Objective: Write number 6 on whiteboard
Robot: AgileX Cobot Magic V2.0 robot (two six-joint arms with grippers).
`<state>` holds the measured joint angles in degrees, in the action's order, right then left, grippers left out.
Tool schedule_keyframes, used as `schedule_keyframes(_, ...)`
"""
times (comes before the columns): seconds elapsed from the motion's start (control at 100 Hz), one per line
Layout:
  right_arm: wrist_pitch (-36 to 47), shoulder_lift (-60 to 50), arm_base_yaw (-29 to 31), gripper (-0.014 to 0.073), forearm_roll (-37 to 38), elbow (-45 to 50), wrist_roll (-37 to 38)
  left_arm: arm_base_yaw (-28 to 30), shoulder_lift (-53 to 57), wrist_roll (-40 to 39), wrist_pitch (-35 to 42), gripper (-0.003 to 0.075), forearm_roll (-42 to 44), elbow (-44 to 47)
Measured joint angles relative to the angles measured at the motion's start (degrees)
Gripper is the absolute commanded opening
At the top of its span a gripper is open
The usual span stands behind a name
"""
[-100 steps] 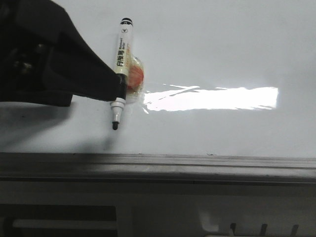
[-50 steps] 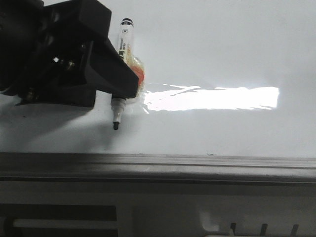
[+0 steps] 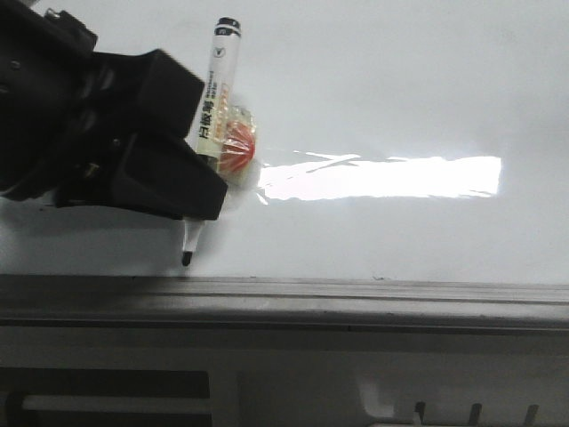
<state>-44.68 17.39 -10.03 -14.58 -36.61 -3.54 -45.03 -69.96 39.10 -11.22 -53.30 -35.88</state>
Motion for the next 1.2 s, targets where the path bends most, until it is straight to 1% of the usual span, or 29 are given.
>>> schedule_keyframes(0.05,1.3,0.4,-0.6,0.0438,-4.9,0.0,-6.5,0.0,1.2,2.6,-4.6,-0.0019,4.5,-0.7)
schedule_keyframes(0.13,2.6,1.6,-1.8,0.0438,-14.4,0.0,-19.7,0.0,3.3,7.9,-12.9,-0.0019,11.2,-1.5)
schedule_keyframes(0.21,2.2,3.8,-3.3,0.0438,-23.9,0.0,-31.7,0.0,5.1,14.8,-18.7,-0.0019,15.0,-1.7)
schedule_keyframes(0.24,1.8,4.9,-4.4,0.0438,-26.3,0.0,-36.5,0.0,5.7,17.1,-20.5,-0.0019,15.8,-1.7)
schedule_keyframes(0.29,0.8,6.3,-6.3,0.0438,-29.1,0.0,-41.7,0.0,7.0,21.1,-22.0,-0.0019,16.7,-1.7)
schedule_keyframes(0.36,-0.9,8.2,-9.7,0.0438,-30.7,0.0,-46.0,0.0,8.6,26.0,-22.9,-0.0019,17.1,-1.7)
schedule_keyframes(0.47,-2.3,11.2,-14.6,0.0438,-30.7,0.0,-48.5,0.0,10.5,30.7,-23.5,-0.0019,17.4,-1.7)
schedule_keyframes(0.62,-1.1,16.3,-18.8,0.0438,-30.6,0.0,-50.5,0.0,11.5,32.0,-23.7,-0.0019,17.4,-1.9)
schedule_keyframes(0.79,4.8,23.1,-23.6,0.0438,-30.6,0.0,-51.5,0.0,11.5,32.6,-23.6,-0.0019,17.5,-1.9)
schedule_keyframes(0.9,8.0,27.3,-28.4,0.0438,-32.2,0.0,-53.5,0.0,11.5,32.9,-23.7,-0.0019,17.9,-1.9)
schedule_keyframes(1.05,15.7,31.3,-35.1,0.0439,-32.9,0.0,-54.1,0.0,11.5,35.0,-23.7,-0.0019,19.0,-1.9)
schedule_keyframes(1.14,20.0,33.2,-37.8,0.0439,-33.3,0.0,-54.1,0.0,11.5,35.6,-23.7,-0.0019,19.1,-1.9)
schedule_keyframes(1.2,21.4,34.5,-39.4,0.0439,-33.7,0.0,-54.2,0.0,11.5,35.7,-23.7,-0.0019,19.2,-1.9)
